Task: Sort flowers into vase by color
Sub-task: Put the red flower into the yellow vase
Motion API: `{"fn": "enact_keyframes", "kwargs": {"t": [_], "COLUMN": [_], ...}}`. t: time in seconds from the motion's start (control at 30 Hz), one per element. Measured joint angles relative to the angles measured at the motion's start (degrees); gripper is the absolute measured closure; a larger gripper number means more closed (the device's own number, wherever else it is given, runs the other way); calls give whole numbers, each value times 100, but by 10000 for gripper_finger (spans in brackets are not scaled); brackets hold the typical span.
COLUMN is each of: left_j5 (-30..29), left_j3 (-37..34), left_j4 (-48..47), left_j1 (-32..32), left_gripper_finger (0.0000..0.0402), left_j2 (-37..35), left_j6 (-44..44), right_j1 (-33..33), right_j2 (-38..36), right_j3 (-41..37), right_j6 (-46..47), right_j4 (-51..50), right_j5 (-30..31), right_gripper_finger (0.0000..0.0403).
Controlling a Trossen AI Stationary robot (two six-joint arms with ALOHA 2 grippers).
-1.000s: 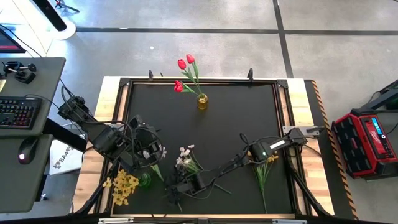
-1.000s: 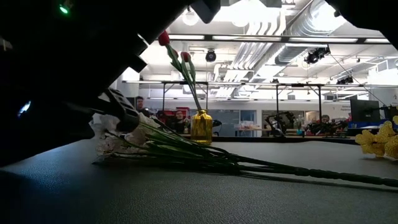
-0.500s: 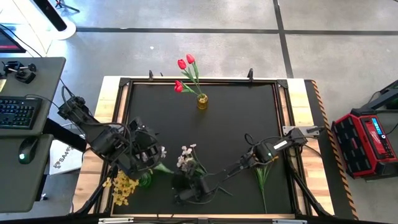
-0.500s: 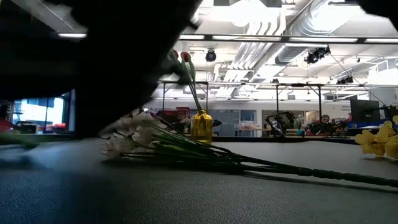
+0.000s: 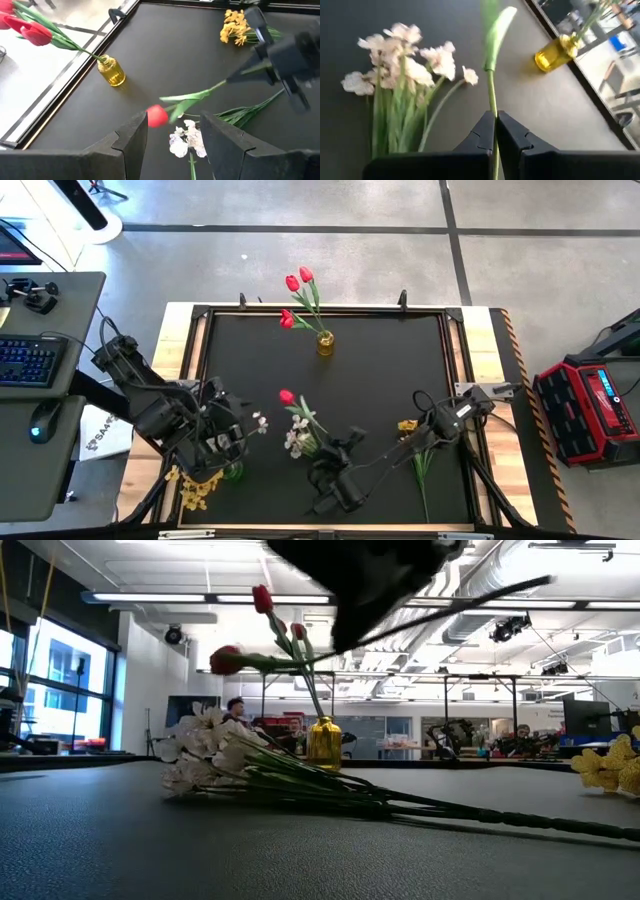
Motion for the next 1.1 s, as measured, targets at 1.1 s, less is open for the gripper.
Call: {"fn": "enact_keyframes", "kwargs": {"t": [1.1], "left_j5": [-942], "left_j3": [-2824], "left_j4": [3623], "left_j1": [2292], "left_gripper_finger": [232], "left_j2": [-2478], "left_j6": [3402], "right_j1": [-2470], "right_j2": [-4727], "right_j3": [-9067], "right_j6": [961], "right_j4": [7706], "right_j5": [-1499], "right_gripper_finger": [402]}}
